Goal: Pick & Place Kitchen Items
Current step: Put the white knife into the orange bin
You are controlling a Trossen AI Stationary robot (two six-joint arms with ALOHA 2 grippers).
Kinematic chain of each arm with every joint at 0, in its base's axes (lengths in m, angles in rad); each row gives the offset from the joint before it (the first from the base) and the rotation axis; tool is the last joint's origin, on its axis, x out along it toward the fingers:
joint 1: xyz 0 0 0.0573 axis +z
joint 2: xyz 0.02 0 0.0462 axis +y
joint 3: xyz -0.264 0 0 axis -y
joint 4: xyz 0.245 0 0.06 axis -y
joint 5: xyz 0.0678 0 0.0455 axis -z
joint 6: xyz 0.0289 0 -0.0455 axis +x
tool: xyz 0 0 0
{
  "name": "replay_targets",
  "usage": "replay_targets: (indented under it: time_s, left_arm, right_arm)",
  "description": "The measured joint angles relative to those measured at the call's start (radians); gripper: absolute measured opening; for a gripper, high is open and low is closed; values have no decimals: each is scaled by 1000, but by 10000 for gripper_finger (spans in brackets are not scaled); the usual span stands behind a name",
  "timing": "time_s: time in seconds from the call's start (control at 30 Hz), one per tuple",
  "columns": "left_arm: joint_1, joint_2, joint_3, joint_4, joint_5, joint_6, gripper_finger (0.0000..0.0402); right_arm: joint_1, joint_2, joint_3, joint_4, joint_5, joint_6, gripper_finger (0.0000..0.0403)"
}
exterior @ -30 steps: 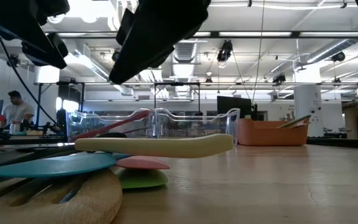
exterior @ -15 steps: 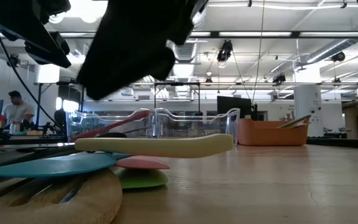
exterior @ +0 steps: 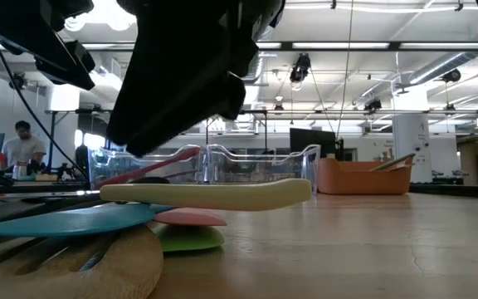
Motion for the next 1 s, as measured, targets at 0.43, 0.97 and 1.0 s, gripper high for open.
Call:
replay_targets:
  time_s: [0.43, 0.97, 1.0]
  left_arm:
    - [1, 0, 0, 1, 1, 7, 197]
    - [0, 0, 0, 1, 2, -4, 197]
    - [0, 0, 0, 1, 2, -4, 197]
  right_arm:
    - [6, 40, 0, 12, -2, 8, 142]
    - [6, 41, -31, 56, -2, 26, 140]
    - [6, 41, -37, 65, -2, 30, 138]
